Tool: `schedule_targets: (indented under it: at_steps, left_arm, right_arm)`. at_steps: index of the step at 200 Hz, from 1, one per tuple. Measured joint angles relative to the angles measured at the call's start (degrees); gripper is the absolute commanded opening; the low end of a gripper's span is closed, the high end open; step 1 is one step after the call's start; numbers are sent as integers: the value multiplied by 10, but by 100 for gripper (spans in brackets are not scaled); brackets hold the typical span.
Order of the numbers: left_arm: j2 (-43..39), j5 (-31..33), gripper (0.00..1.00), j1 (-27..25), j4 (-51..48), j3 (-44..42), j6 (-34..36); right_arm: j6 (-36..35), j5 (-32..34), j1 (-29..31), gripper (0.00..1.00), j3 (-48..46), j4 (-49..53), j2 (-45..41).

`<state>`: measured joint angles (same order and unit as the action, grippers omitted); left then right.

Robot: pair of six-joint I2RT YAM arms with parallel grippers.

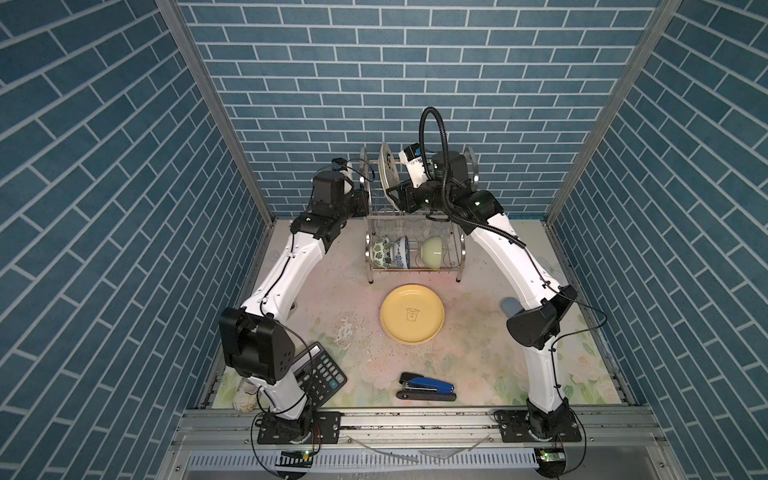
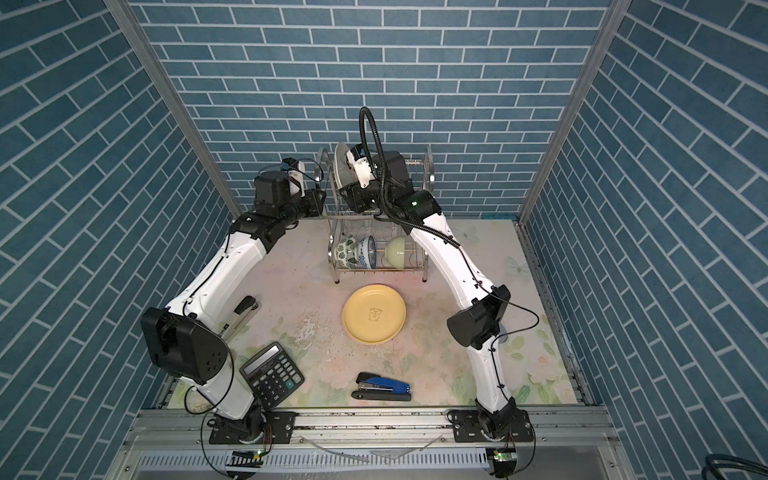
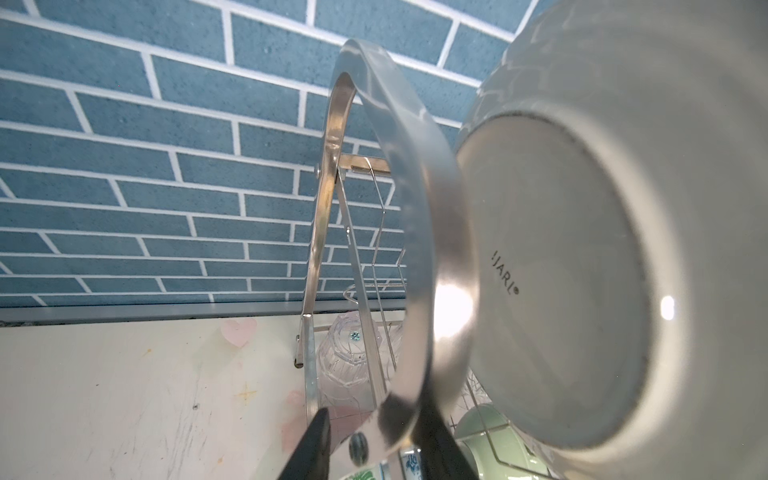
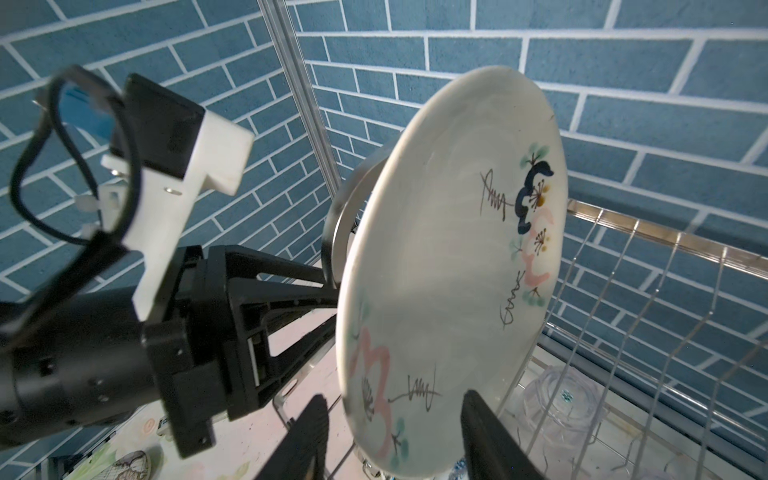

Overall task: Unload the mixed dishes from the dish rack
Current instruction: 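Raise both grippers to the white painted plate standing in the rack, then close the right gripper on the white plate rim and lift it upward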

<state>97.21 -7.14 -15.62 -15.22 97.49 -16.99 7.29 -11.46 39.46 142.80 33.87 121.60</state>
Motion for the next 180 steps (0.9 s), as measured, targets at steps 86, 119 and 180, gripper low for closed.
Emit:
schedule_targets:
  at_steps: [86,119,180]
  left_arm:
    - [1,-1,21,-1,5,3,25]
    - [1,0,21,-1,5,3,31]
    - [1,0,21,-1,5,3,38]
  right_arm:
    - [3,-3,-1,54,0,-57,25]
    - [3,4,1,54,1,-72,34]
    - [-4,47,15,50,1,-88,59]
